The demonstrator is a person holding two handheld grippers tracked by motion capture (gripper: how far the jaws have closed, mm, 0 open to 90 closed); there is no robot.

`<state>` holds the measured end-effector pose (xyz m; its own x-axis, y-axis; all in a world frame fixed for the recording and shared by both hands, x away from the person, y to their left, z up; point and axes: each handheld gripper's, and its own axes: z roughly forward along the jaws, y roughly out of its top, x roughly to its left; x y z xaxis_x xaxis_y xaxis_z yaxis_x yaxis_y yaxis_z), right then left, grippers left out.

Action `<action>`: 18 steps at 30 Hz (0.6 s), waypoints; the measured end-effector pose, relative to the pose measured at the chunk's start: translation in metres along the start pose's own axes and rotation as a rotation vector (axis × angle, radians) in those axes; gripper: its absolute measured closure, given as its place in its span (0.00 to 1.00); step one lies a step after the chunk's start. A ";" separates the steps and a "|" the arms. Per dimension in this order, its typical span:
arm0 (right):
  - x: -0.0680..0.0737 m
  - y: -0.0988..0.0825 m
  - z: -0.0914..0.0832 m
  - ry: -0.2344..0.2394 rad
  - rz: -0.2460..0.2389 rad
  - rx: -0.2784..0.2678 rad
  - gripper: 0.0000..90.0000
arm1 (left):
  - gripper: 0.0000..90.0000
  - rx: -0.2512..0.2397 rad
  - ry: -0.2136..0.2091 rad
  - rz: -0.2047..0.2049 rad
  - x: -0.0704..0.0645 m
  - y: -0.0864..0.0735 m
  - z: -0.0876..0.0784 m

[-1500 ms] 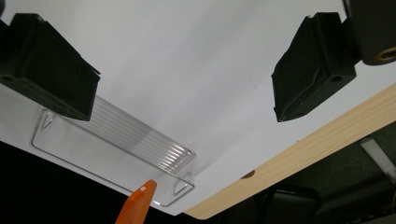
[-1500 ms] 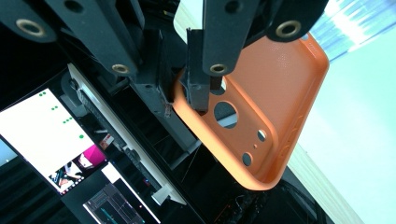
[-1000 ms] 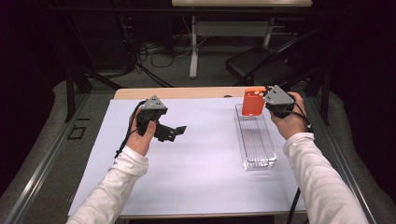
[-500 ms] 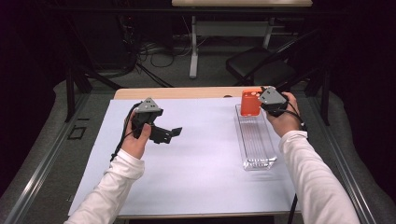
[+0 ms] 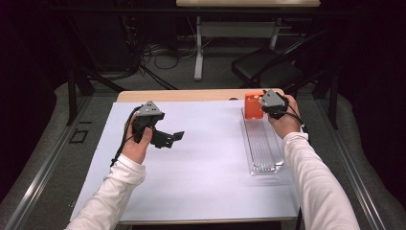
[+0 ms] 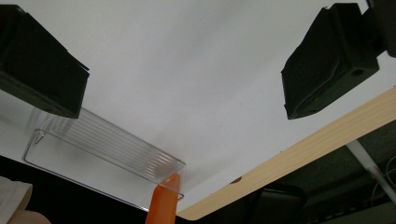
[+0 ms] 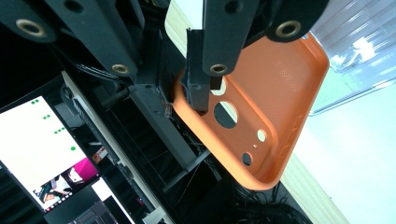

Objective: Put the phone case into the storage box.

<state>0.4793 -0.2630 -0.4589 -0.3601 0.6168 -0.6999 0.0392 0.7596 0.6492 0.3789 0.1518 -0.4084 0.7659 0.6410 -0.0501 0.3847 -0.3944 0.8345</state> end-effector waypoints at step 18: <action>0.001 -0.005 0.011 0.020 0.014 0.009 0.90 | 0.00 0.007 -0.002 -0.001 0.002 -0.002 -0.001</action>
<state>0.4894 -0.2640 -0.4663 -0.3776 0.6236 -0.6846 0.0526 0.7525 0.6565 0.3796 0.1545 -0.4094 0.7667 0.6399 -0.0519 0.3889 -0.3985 0.8306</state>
